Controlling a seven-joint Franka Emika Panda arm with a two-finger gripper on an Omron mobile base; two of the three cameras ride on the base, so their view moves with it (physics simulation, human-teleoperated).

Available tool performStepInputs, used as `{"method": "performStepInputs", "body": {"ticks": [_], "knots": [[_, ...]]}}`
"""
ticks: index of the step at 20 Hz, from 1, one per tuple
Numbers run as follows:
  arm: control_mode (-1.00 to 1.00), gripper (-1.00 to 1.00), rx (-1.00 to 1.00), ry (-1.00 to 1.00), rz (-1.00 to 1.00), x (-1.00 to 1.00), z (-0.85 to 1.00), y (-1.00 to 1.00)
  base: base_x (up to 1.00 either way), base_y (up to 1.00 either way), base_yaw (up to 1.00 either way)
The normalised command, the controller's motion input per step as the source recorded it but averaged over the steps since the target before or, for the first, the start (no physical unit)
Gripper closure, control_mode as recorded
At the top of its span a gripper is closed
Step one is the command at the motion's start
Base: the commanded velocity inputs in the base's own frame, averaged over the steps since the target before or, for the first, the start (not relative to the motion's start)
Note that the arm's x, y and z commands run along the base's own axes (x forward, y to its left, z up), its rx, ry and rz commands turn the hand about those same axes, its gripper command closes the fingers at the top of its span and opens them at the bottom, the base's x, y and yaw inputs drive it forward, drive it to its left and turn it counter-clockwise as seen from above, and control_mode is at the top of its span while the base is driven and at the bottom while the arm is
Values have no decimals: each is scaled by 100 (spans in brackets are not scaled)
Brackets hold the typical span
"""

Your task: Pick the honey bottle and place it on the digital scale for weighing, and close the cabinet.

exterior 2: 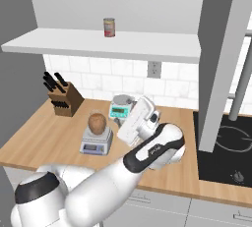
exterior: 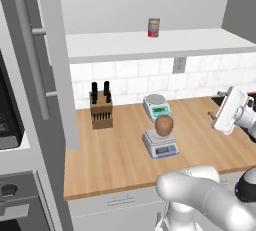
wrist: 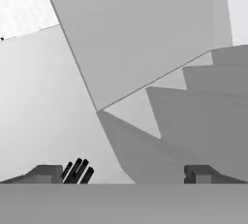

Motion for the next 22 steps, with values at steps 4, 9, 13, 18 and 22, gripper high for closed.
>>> {"method": "performStepInputs", "body": {"ticks": [4, 9, 13, 18, 22], "knots": [[-100, -100, 16, -18, -4, 0, 20, -91, 0, 0, 0], [-100, -100, 14, -8, -18, -22, 9, -97, 0, 0, 0], [-100, -100, 12, 2, -55, -56, 1, -47, 0, 0, 0], [-100, -100, 13, 2, -63, -38, 10, -37, 0, 0, 0], [-100, -100, 30, 2, -34, -12, 8, -53, 0, 0, 0]]}}
